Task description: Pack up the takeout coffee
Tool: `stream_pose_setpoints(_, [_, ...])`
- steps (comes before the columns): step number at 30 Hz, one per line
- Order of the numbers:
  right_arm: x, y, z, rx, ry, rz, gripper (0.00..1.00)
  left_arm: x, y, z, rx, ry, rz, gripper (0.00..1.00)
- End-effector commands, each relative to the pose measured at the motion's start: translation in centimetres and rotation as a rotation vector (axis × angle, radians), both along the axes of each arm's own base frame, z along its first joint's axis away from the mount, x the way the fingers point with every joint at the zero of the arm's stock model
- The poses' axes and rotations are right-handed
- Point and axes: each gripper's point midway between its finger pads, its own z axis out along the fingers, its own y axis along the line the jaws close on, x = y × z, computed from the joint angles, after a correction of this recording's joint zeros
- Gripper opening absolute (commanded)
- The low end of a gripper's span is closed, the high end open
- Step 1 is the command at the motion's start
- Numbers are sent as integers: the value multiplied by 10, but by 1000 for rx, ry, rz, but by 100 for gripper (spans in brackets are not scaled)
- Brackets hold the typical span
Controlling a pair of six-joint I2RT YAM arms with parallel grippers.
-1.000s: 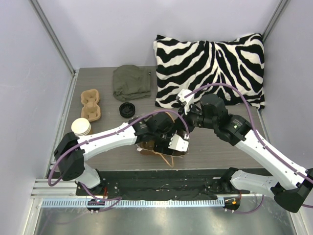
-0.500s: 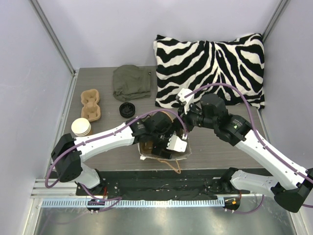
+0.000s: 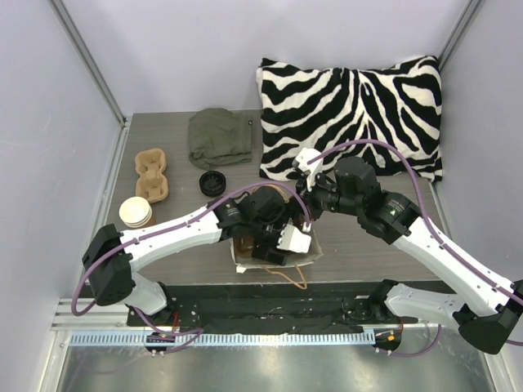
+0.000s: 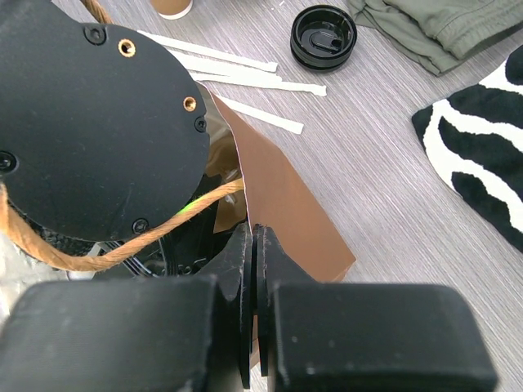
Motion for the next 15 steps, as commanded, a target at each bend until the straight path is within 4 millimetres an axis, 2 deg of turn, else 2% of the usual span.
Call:
stream_pose_setpoints(1, [-2, -2, 7, 4, -19, 2, 1, 12, -7, 30, -107, -38, 44, 100])
stream_pose_setpoints(15, [-4, 0, 3, -13, 15, 18, 1, 29, -10, 39, -142, -72, 99, 100])
